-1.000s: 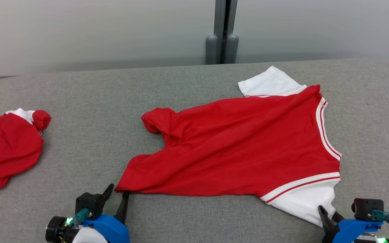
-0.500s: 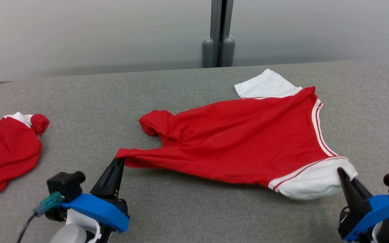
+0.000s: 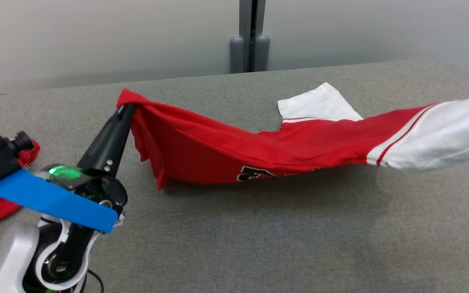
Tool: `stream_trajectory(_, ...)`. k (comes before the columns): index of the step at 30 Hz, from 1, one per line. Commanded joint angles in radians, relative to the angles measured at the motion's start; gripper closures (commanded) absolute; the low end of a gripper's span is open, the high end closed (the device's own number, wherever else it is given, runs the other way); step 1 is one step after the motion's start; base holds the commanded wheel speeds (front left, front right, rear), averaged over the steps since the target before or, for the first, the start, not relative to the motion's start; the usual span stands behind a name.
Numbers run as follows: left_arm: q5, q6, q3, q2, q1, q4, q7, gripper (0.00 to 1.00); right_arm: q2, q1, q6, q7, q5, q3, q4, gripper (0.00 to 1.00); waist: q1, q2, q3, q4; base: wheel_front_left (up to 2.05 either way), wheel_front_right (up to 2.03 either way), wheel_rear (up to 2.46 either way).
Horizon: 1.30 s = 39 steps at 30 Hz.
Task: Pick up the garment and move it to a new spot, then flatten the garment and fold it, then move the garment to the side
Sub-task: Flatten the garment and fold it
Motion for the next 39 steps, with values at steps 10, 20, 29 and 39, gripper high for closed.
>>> stream_trajectory(10, -0.116, 0.209, 0.055, 0.024, -0.190, -0.132, 0.172, 1.00, -0.098, -0.298, 0.000, 0.067, 0.077, 0.037, 0.032, 1.00, 0.0000, 0.0000, 0.130, -0.036, 0.00, 0.00, 0.00)
stream_trajectory(20, 0.023, 0.235, 0.076, 0.057, -0.634, 0.224, 0.170, 1.00, -0.094, -0.865, 0.000, -0.055, 0.117, 0.180, 0.572, 1.00, 0.0000, 0.0000, 0.386, -0.061, 0.00, 0.00, 0.00)
stream_trajectory(29, 0.118, 0.127, 0.116, -0.030, -1.023, 0.526, -0.048, 1.00, -0.073, -1.345, 0.000, -0.490, 0.017, 0.170, 0.894, 1.00, 0.0000, 0.0000, 0.434, -0.044, 0.00, 0.00, 0.00)
stream_trajectory(39, 0.187, 0.010, 0.095, -0.044, -1.056, 0.681, -0.205, 1.00, -0.089, -1.327, 0.000, -0.583, -0.022, 0.196, 0.998, 1.00, 0.0000, 0.0000, 0.461, -0.061, 0.00, 0.00, 0.00)
